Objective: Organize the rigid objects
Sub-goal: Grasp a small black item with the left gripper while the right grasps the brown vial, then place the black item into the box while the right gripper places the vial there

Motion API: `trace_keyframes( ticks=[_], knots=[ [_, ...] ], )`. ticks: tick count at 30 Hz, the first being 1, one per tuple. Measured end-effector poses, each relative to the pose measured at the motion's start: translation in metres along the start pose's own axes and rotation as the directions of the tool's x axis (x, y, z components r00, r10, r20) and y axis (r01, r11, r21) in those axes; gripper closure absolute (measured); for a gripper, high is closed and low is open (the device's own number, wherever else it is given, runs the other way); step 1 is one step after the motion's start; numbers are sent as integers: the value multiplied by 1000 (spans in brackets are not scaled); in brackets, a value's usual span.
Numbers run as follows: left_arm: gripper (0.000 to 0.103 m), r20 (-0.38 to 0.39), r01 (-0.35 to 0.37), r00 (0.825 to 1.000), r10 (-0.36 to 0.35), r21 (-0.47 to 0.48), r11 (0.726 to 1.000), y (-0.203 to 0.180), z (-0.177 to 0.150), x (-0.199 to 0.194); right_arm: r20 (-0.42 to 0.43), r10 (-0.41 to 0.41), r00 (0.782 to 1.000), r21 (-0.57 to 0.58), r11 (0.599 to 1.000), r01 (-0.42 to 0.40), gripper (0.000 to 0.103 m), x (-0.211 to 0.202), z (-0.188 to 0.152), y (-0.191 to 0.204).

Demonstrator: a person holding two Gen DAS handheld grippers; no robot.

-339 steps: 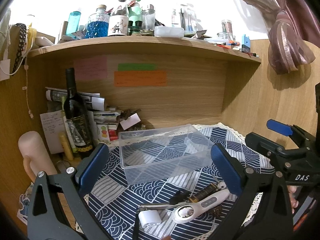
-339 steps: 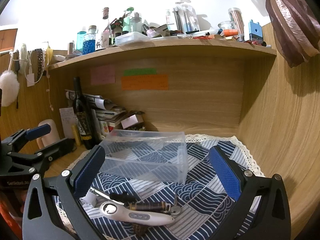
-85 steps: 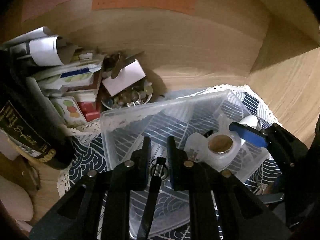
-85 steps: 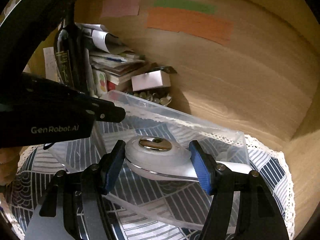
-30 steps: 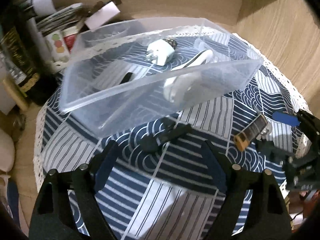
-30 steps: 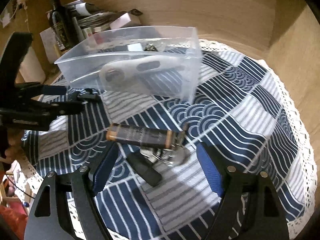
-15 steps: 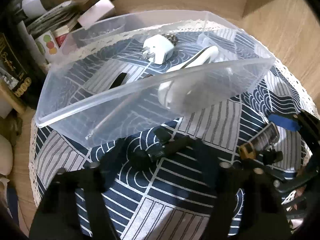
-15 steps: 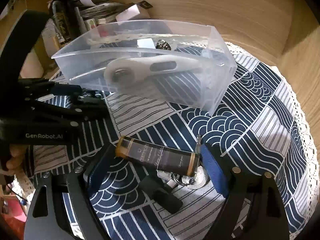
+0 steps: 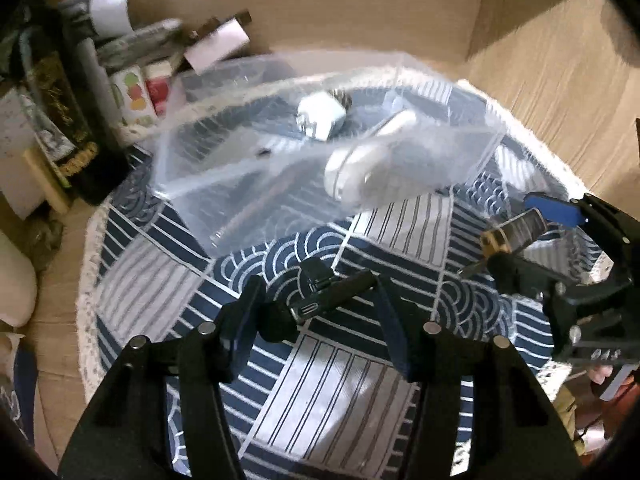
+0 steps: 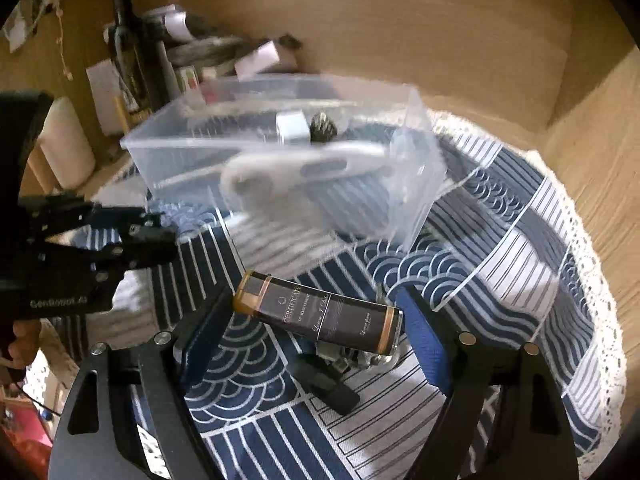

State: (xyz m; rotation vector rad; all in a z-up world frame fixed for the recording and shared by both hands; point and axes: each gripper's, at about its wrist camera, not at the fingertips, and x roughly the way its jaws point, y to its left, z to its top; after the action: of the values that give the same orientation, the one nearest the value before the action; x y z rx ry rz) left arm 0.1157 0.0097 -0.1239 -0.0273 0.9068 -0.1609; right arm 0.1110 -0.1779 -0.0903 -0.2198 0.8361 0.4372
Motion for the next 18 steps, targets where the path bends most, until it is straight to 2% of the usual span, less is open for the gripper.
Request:
trace_keyframes(
  ticks=[6, 12, 18],
  knots=[
    [48, 128, -7, 992, 8, -8, 1000, 7, 14, -41, 97, -16, 995, 7, 1000, 15, 21, -23, 24, -2],
    [48, 242, -18, 970, 28, -43, 999, 18, 40, -66, 184, -29, 982, 27, 999, 25, 21, -35, 52, -9],
    [48, 278, -20, 960, 40, -74, 997, 27, 60, -69, 238, -24, 971, 25, 1000, 19, 21, -32, 78, -10]
  ],
)
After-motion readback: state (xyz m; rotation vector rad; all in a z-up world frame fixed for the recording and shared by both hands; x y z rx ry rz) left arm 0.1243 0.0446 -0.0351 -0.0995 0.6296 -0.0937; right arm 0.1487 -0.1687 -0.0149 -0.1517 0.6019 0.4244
